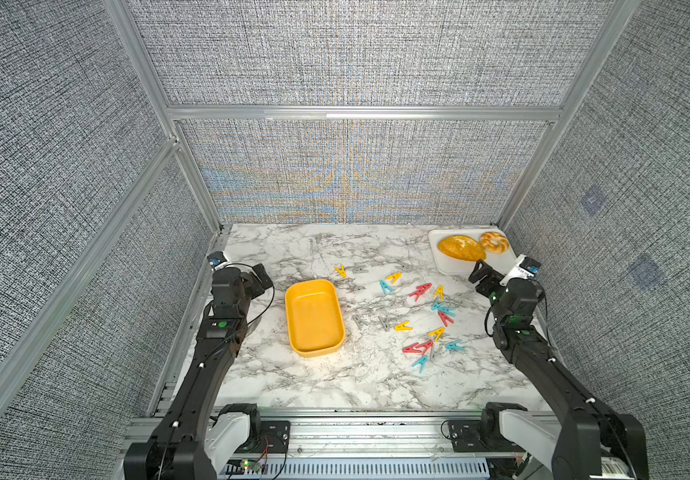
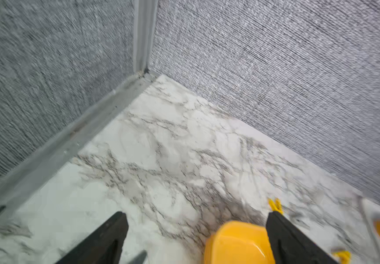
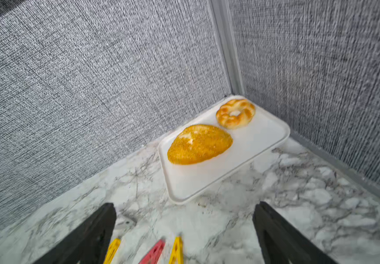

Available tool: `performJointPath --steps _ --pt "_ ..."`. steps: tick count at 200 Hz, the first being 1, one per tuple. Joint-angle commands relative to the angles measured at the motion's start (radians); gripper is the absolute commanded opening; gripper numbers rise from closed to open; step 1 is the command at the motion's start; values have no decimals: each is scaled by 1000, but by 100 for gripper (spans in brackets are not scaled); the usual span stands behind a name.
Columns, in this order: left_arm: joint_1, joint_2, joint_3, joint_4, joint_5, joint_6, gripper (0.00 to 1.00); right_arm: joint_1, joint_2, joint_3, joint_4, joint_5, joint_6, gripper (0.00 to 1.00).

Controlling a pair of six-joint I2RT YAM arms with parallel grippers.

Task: Put the clothespins into the storage box
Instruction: Pick up the clothespin from the center of the board.

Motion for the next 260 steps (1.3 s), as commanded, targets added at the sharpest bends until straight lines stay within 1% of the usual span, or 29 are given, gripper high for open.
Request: performJointPath --steps 1,9,13,32,43,59,71,92,111,137,153,160,169,177,207,260 --pt "-14 -73 -34 -127 284 -150 91 0 15 36 -198 -216 70 82" --pt "-31 -104 -49 -161 328 -168 85 5 47 71 -251 -287 52 71" --pt "-41 -119 -56 -176 351 -175 83 10 67 92 -282 -306 46 67" --pt "-121 -187 -82 -259 377 -198 77 82 152 150 -341 -365 41 56" --pt "-178 -221 -84 -313 360 -202 74 163 189 180 -351 -367 36 53" --pt "-235 -261 -81 -396 333 -206 72 307 261 260 -397 -308 4 50" --pt "-258 -284 -86 -428 329 -214 70 403 329 344 -429 -279 -19 48" --pt "-278 -298 -108 -457 317 -229 70 538 463 462 -478 -237 -46 44" --pt "-281 -289 -127 -455 320 -250 70 622 579 555 -504 -187 -58 43" --pt "-283 -272 -116 -459 325 -249 70 696 734 670 -537 -191 -68 42" --pt "-283 -268 -106 -466 326 -246 70 736 800 720 -556 -173 -78 42" --pt "-284 -269 -101 -469 326 -244 71 749 816 731 -555 -168 -81 43" --pt "-284 -270 -100 -470 326 -246 71 759 837 741 -552 -170 -90 47" --pt "-284 -272 -99 -470 327 -247 72 768 860 756 -564 -172 -99 48" --pt "-283 -273 -105 -470 328 -257 72 804 937 813 -624 -150 -146 48" --pt "-283 -270 -110 -462 328 -266 73 827 977 837 -672 -112 -180 48"
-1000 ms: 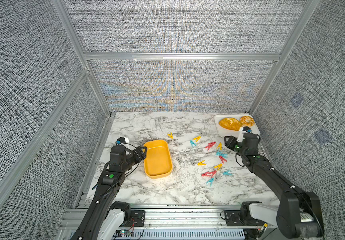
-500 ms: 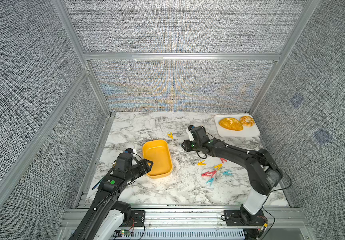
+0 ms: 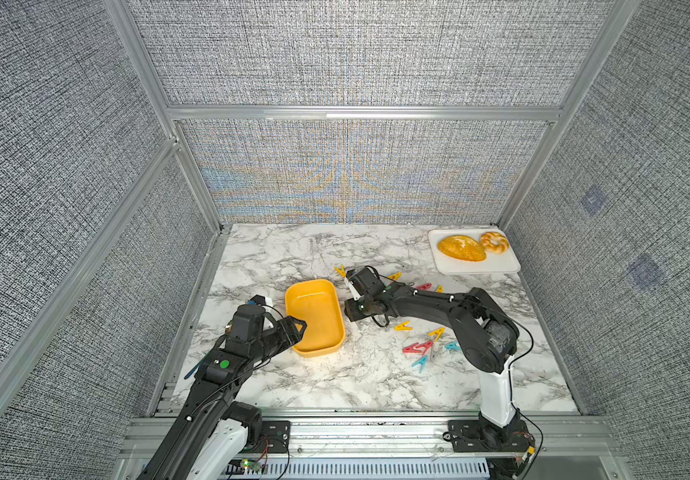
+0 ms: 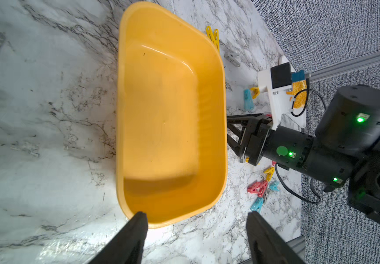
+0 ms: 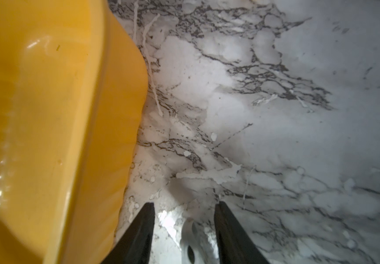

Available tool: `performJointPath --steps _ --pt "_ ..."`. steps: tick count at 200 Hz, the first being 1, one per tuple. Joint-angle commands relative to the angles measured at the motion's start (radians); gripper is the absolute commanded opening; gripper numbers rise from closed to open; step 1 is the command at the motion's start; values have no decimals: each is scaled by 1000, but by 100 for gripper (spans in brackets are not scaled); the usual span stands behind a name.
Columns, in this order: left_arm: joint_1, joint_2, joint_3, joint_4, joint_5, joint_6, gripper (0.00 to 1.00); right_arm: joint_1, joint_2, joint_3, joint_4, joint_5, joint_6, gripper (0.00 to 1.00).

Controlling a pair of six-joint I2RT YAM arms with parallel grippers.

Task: Put the clothespins into the storage box
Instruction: Pick up the clothespin from the center of the board.

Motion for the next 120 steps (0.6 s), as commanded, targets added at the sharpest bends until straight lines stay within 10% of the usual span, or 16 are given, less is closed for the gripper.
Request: performJointPath --steps 1,120 --pt "0 1 -3 0 6 -5 73 9 8 11 -45 35 -30 48" --pt "2 4 -14 29 3 -31 74 47 -5 -37 -71 97 -31 38"
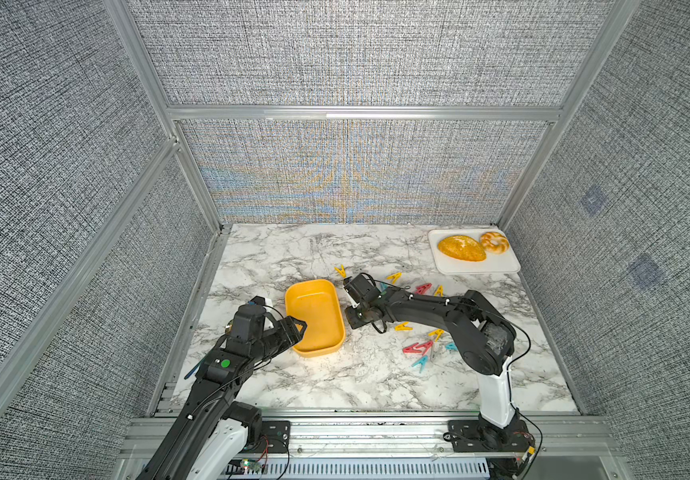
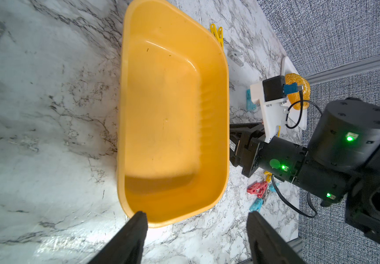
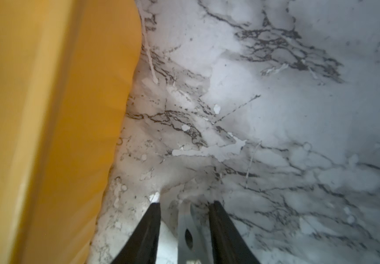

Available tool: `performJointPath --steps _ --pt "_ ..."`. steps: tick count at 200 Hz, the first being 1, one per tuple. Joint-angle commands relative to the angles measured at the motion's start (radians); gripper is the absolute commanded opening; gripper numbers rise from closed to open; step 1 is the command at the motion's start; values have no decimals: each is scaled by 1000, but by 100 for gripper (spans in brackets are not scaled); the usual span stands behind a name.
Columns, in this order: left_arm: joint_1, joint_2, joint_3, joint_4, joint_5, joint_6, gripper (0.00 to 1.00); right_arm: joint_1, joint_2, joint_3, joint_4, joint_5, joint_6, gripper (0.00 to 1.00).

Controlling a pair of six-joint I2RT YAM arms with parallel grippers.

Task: Put the clothespins into the storage box
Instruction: Pick up the clothespin from the center of the board.

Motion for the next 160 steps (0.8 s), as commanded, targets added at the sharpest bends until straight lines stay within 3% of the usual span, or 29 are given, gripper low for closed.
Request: performJointPath --steps 1,28,68,130,160 --pt "1 0 -4 26 4 -9 74 0 0 -14 -26 18 3 37" --pt "0 -2 -3 29 4 -15 74 1 -13 -41 -13 18 9 29" --pt "1 -12 2 35 -7 -24 74 1 -60 -66 -14 50 16 9" --pt "1 -30 26 22 -48 -14 75 -3 -191 0 -84 102 14 5" --pt "1 -44 44 -22 -111 3 77 18 -226 108 -116 49 11 5"
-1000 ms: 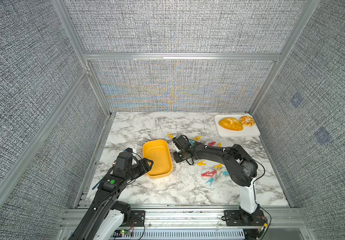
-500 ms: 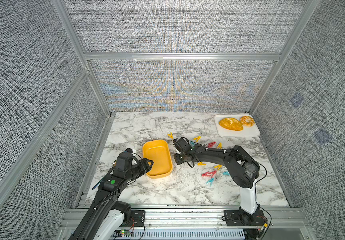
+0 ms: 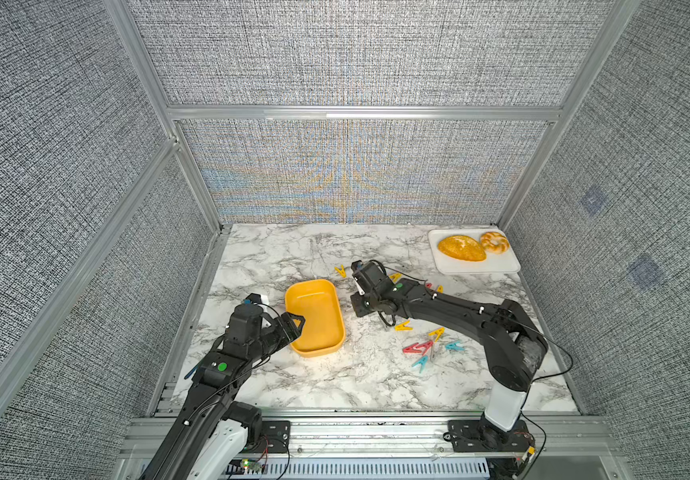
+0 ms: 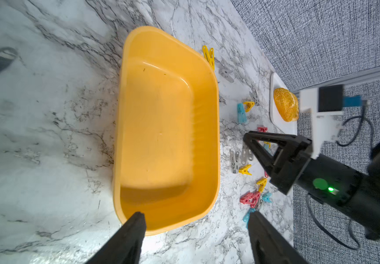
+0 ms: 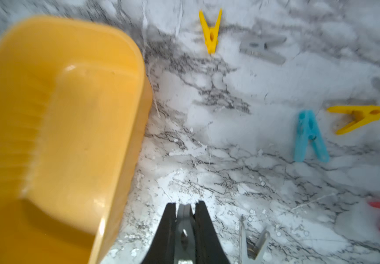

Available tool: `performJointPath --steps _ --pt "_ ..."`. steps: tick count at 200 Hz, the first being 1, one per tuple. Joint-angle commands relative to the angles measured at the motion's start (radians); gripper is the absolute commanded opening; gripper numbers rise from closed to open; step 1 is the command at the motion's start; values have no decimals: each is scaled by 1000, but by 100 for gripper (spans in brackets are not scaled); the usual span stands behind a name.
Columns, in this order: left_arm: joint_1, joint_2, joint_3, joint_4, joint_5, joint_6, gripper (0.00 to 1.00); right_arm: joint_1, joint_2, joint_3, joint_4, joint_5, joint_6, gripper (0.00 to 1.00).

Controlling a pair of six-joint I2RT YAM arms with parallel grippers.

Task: Put the clothespins into the storage box
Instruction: Pick up the clothespin from the center of the board, then place the clothespin in the storage box.

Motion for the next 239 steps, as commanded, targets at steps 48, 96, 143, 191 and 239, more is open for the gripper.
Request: performJointPath --steps 48,96,143,191,239 --pt "1 -10 33 -80 -136 28 77 106 84 300 -47 -165 25 6" --pt "1 -37 26 -115 -152 31 80 123 183 387 -30 -224 46 28" --pt "1 32 28 -70 -71 58 80 119 122 324 -18 -162 29 51" --pt "-32 185 71 14 51 73 76 72 -29 123 16 -59 31 51" --pt "-195 341 146 112 39 57 76 -82 -188 -170 37 -49 37 51"
